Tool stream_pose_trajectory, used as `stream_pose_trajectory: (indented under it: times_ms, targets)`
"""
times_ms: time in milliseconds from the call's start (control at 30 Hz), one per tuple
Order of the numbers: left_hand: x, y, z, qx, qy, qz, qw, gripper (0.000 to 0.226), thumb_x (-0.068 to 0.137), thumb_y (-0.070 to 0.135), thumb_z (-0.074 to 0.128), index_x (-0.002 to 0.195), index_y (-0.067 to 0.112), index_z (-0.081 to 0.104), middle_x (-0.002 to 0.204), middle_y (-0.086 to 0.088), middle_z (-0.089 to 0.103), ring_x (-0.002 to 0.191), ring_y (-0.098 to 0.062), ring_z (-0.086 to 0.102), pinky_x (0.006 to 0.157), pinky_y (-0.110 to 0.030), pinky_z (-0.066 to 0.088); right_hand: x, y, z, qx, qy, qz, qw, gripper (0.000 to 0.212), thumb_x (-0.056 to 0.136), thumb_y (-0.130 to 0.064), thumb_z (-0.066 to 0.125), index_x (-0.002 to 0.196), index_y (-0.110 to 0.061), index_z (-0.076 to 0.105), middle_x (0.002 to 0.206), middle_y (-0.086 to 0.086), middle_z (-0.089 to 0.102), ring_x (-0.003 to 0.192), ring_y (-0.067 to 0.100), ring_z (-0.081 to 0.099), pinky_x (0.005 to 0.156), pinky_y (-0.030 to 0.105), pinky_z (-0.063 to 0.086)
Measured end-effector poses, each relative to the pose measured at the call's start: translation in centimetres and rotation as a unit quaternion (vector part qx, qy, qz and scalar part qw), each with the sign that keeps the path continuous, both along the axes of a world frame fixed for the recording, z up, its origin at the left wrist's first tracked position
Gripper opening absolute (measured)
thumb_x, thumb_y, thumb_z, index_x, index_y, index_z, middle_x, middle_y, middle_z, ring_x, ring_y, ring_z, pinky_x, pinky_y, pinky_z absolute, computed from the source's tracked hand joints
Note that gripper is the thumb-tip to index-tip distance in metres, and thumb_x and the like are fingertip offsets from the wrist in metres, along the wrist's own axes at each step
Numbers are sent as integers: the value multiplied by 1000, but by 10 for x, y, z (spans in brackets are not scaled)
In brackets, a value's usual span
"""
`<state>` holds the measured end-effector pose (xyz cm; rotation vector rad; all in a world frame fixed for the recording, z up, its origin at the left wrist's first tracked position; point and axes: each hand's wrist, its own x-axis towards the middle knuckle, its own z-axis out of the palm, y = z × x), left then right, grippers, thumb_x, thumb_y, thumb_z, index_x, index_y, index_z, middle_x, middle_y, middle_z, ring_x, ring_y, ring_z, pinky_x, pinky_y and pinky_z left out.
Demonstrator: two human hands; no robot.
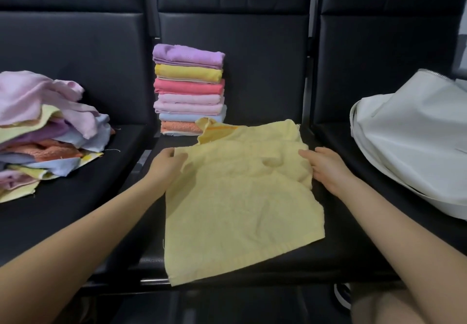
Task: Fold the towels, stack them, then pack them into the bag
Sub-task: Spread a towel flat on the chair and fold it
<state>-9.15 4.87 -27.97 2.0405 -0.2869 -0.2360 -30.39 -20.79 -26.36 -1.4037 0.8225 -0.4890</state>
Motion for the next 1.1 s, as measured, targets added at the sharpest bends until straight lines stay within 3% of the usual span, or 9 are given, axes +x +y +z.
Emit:
stream_pose_trajectory:
  times_ms: [133, 233, 333, 433, 500, 600, 700, 900, 1100]
  targets:
    - [-25, 23, 7, 60, -21, -3, 998, 47, 92, 41, 60, 114, -1, 63, 105, -21, 63, 95, -29, 63, 82, -37, 49, -18, 14, 7, -8, 56, 24, 998, 44, 87, -18, 71, 125, 0, 56, 117, 13, 65, 102, 25, 64, 76, 33, 53]
    - [-53, 41, 19, 136, -21, -90, 986, 35, 85, 46, 67, 83, 11, 71, 81, -4, 67, 77, -17, 62, 66, -27, 45, -33, 31, 14, -78, 149, 85, 982, 26, 83, -25, 75, 102, -10, 63, 112, 10, 67, 101, 26, 64, 86, 39, 53]
    - [-78, 43, 21, 284, -139, -152, 937, 27, 87, 39, 64, 92, 13, 67, 89, 2, 65, 87, -17, 60, 70, -27, 43, -46, 50, 22, -134, 165, 164, 963, 12, 88, -26, 69, 97, -20, 66, 110, 2, 69, 104, 20, 63, 85, 33, 52]
    - [-88, 41, 17, 193, -158, -163, 954, 18, 97, 28, 50, 101, 12, 55, 103, -1, 60, 99, -21, 57, 81, -29, 41, -56, 61, 28, -114, 86, 194, 971, 15, 97, -22, 57, 107, -20, 67, 111, -3, 71, 103, 13, 65, 80, 26, 50]
    - [-84, 36, 23, 21, -40, -129, 991, 19, 99, 23, 46, 104, 8, 56, 108, -4, 62, 101, -22, 59, 89, -36, 46, -58, 60, 34, -110, 42, 157, 981, 21, 101, -21, 48, 113, -19, 65, 110, -1, 70, 101, 15, 66, 78, 30, 51]
    - [-72, 27, 34, -158, 91, -63, 981, 17, 100, 21, 46, 104, 13, 60, 104, -8, 65, 99, -26, 63, 89, -43, 52, -59, 50, 41, -85, -21, 41, 995, 16, 102, -16, 46, 101, -16, 62, 97, 2, 66, 85, 14, 62, 78, 32, 50]
    - [-55, 21, 31, -119, 26, -50, 991, 14, 99, 25, 48, 107, 20, 57, 109, -4, 62, 101, -22, 59, 91, -41, 49, -61, 32, 39, -54, -32, -18, 998, 10, 100, -17, 52, 107, -15, 58, 98, 1, 63, 85, 13, 60, 81, 31, 48]
    - [-40, -3, 12, -45, -84, -33, 995, 38, 99, 18, 46, 136, 16, 48, 134, -1, 52, 119, -16, 48, 92, -26, 34, -46, 2, 24, -44, 30, -101, 993, 42, 96, -18, 58, 135, -4, 51, 122, 5, 57, 113, 25, 55, 96, 34, 42]
    - [-35, -24, -8, 34, -191, -42, 980, 39, 97, 13, 43, 135, 14, 46, 125, -10, 53, 99, -15, 46, 79, -29, 36, -44, 4, 17, 20, 1, -35, 999, 45, 99, -12, 50, 143, -4, 41, 130, 11, 57, 109, 22, 57, 94, 34, 42]
